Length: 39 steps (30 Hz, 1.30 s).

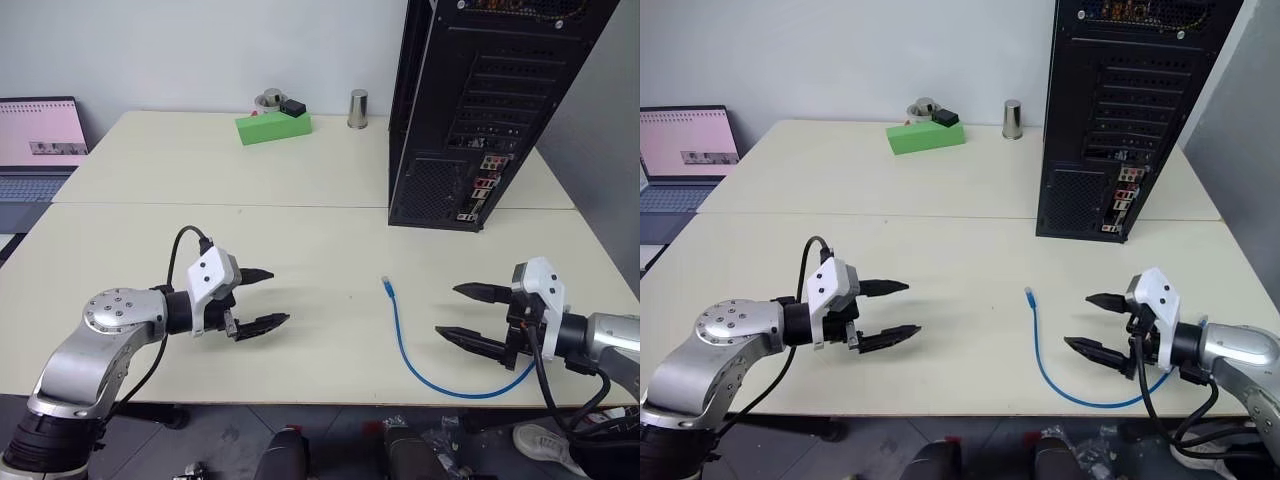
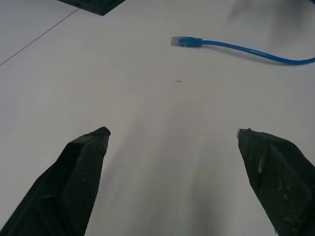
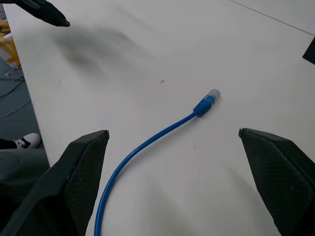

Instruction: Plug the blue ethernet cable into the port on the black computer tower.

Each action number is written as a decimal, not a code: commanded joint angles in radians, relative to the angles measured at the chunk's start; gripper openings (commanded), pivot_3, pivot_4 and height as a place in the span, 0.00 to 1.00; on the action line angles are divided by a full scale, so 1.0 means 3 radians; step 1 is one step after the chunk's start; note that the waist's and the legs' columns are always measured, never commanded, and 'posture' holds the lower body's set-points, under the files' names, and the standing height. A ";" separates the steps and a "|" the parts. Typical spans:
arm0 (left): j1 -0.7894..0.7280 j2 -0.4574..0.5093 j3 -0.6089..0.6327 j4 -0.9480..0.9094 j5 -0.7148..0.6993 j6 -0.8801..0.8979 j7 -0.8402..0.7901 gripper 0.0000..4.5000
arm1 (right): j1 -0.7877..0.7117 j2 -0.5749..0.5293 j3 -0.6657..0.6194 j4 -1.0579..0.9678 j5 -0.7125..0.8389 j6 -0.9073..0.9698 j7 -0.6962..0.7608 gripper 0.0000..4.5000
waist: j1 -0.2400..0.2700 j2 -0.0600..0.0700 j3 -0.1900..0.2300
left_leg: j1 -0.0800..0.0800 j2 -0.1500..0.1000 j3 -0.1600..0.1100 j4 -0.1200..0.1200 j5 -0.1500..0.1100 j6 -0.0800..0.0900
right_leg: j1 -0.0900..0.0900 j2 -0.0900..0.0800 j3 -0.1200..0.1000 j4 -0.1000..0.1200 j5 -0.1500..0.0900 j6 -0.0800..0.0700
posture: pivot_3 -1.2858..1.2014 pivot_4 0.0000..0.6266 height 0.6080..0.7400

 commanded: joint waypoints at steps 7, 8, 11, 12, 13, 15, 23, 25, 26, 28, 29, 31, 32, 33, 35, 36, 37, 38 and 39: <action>0.0047 0.0085 0.0034 -0.0191 0.0011 -0.0087 -0.0073 0.99 | -0.0051 0.0145 0.0029 -0.0021 -0.0114 -0.0153 -0.0045 1.00 | 0.0001 0.0000 0.0000 | 0.0000 0.0000 0.0000 0.0000 0.0000 0.0000 | 0.0000 0.0000 0.0000 0.0000 0.0000 0.0000 | 0.52 0.24 1.00; 0.0056 0.0102 -0.0001 -0.0195 0.0060 -0.0128 -0.0087 0.99 | -0.0062 0.0191 0.0053 -0.0048 -0.0120 -0.0149 -0.0086 1.00 | 0.0000 0.0000 0.0000 | 0.0000 0.0000 0.0000 0.0000 0.0000 0.0000 | 0.0000 0.0000 0.0000 0.0000 0.0000 0.0000 | 0.52 0.24 1.00; 0.0035 0.0116 -0.0089 -0.0203 0.0128 -0.0185 -0.0108 0.99 | -0.0092 0.0342 0.0143 -0.0109 -0.0172 -0.0149 -0.0235 1.00 | -0.0001 0.0000 0.0000 | 0.0000 0.0000 0.0000 0.0000 0.0000 0.0000 | 0.0000 0.0000 0.0001 0.0001 0.0001 -0.0002 | 0.52 0.24 1.00; 0.0018 0.0116 -0.0116 -0.0198 0.0150 -0.0209 -0.0115 0.99 | -0.0107 0.0401 0.0197 -0.0116 -0.0243 -0.0164 -0.0325 1.00 | -0.0001 0.0000 0.0000 | 0.0000 0.0000 0.0000 0.0000 0.0000 0.0000 | 0.0000 0.0000 0.0001 0.0001 0.0003 -0.0005 | 0.52 0.24 1.00; -0.0025 0.0106 -0.0157 -0.0201 0.0164 -0.0211 -0.0119 0.99 | -0.0131 0.0498 0.0277 -0.0101 -0.0317 -0.0178 -0.0444 1.00 | 0.0001 0.0000 0.0000 | 0.0000 0.0000 0.0000 0.0000 0.0000 0.0000 | 0.0000 0.0000 0.0000 0.0001 0.0003 -0.0004 | 0.52 0.24 1.00; -0.0093 0.0083 -0.0218 -0.0199 0.0177 -0.0219 -0.0136 0.99 | -0.0193 0.0736 0.0489 -0.0061 -0.0465 -0.0166 -0.0720 1.00 | -0.0001 -0.0004 -0.0002 | 0.0000 0.0000 0.0000 0.0000 0.0000 0.0000 | 0.0000 0.0000 0.0000 0.0001 0.0007 -0.0012 | 0.52 0.24 1.00; -0.0286 -0.0035 -0.0442 -0.0036 0.0325 -0.0355 -0.0121 0.99 | -0.0472 0.1357 0.1126 0.0356 -0.1076 -0.0069 -0.1310 1.00 | -0.0002 -0.0003 -0.0002 | 0.0000 0.0003 -0.0001 0.0000 0.0000 0.0000 | -0.0003 0.0005 0.0001 0.0003 0.0007 -0.0013 | 0.52 0.24 1.00; -0.0316 -0.0053 -0.0461 -0.0005 0.0350 -0.0396 -0.0132 0.99 | -0.0489 0.1382 0.1190 0.0414 -0.1162 -0.0067 -0.1314 1.00 | -0.0002 -0.0003 -0.0002 | 0.0000 0.0003 -0.0001 0.0000 0.0000 0.0000 | -0.0003 0.0005 0.0000 0.0004 0.0007 -0.0014 | 0.52 0.24 1.00; -0.0324 -0.0061 -0.0465 0.0005 0.0357 -0.0414 -0.0135 0.99 | -0.0482 0.1382 0.1220 0.0423 -0.1173 -0.0025 -0.1306 1.00 | -0.0002 -0.0003 -0.0002 | 0.0000 0.0003 -0.0001 0.0000 0.0000 0.0000 | -0.0003 0.0005 0.0000 0.0004 0.0007 -0.0014 | 0.52 0.24 1.00; -0.0335 -0.0070 -0.0468 0.0020 0.0357 -0.0424 -0.0137 0.99 | -0.0471 0.1370 0.1280 0.0416 -0.1206 0.0039 -0.1281 1.00 | -0.0002 -0.0003 -0.0002 | -0.0001 0.0003 -0.0001 0.0000 0.0000 0.0000 | -0.0003 0.0005 0.0000 0.0003 0.0007 -0.0014 | 0.52 0.24 1.00; -0.0343 -0.0075 -0.0473 0.0032 0.0361 -0.0433 -0.0137 0.99 | -0.0469 0.1366 0.1305 0.0413 -0.1220 0.0058 -0.1267 1.00 | -0.0002 -0.0003 -0.0002 | 0.0000 0.0003 -0.0001 0.0000 0.0000 0.0000 | -0.0003 0.0005 0.0000 0.0003 0.0007 -0.0014 | 0.52 0.24 1.00; -0.0360 -0.0090 -0.0484 0.0058 0.0377 -0.0456 -0.0133 0.99 | -0.0483 0.1381 0.1324 0.0433 -0.1250 0.0103 -0.1286 1.00 | -0.0003 -0.0003 -0.0002 | 0.0000 0.0003 -0.0002 0.0000 0.0000 0.0000 | -0.0003 0.0005 0.0000 0.0004 0.0007 -0.0014 | 0.52 0.24 1.00; -0.0368 -0.0100 -0.0488 0.0074 0.0388 -0.0472 -0.0131 1.00 | -0.0496 0.1395 0.1330 0.0451 -0.1265 0.0133 -0.1305 0.96 | -0.0003 -0.0003 -0.0002 | 0.0001 0.0003 -0.0002 0.0000 0.0000 0.0000 | -0.0002 0.0005 0.0000 0.0004 0.0007 -0.0014 | 0.52 0.24 1.00; -0.0373 -0.0109 -0.0491 0.0086 0.0398 -0.0483 -0.0131 1.00 | -0.0509 0.1405 0.1331 0.0464 -0.1278 0.0161 -0.1317 0.91 | -0.0004 -0.0003 -0.0002 | 0.0001 0.0003 -0.0002 0.0000 0.0000 0.0000 | -0.0002 0.0005 -0.0001 0.0004 0.0007 -0.0014 | 0.52 0.24 1.00; -0.0374 -0.0125 -0.0500 0.0099 0.0414 -0.0501 -0.0129 1.00 | -0.0534 0.1385 0.1361 0.0458 -0.1315 0.0183 -0.1290 0.81 | -0.0005 -0.0003 -0.0002 | 0.0002 0.0003 -0.0002 0.0000 0.0000 0.0000 | -0.0002 0.0005 0.0000 0.0005 0.0007 -0.0014 | 0.52 0.24 1.00; -0.0377 -0.0133 -0.0508 0.0104 0.0423 -0.0507 -0.0128 1.00 | -0.0547 0.1361 0.1384 0.0449 -0.1343 0.0186 -0.1271 0.76 | -0.0005 -0.0003 -0.0002 | 0.0002 0.0003 -0.0002 0.0000 0.0000 0.0000 | -0.0002 0.0005 0.0000 0.0005 0.0007 -0.0014 | 0.52 0.24 1.00; -0.0384 -0.0142 -0.0517 0.0113 0.0434 -0.0509 -0.0127 1.00 | -0.0560 0.1332 0.1415 0.0439 -0.1378 0.0189 -0.1255 0.70 | -0.0005 -0.0003 -0.0002 | 0.0002 0.0003 -0.0002 0.0000 0.0000 0.0000 | -0.0002 0.0005 -0.0001 0.0005 0.0007 -0.0014 | 0.52 0.24 1.00; -0.0402 -0.0158 -0.0527 0.0130 0.0444 -0.0505 -0.0120 1.00 | -0.0573 0.1301 0.1448 0.0428 -0.1416 0.0190 -0.1242 0.63 | -0.0005 -0.0003 -0.0002 | 0.0001 0.0003 -0.0002 0.0000 0.0000 0.0000 | -0.0002 0.0005 -0.0001 0.0005 0.0007 -0.0014 | 0.52 0.24 1.00; -0.0426 -0.0178 -0.0533 0.0157 0.0461 -0.0513 -0.0101 1.00 | -0.0582 0.1280 0.1474 0.0419 -0.1448 0.0189 -0.1237 0.59 | -0.0005 -0.0003 -0.0002 | 0.0002 0.0003 -0.0002 0.0000 0.0000 0.0000 | -0.0002 0.0005 0.0000 0.0005 0.0007 -0.0014 | 0.52 0.24 1.00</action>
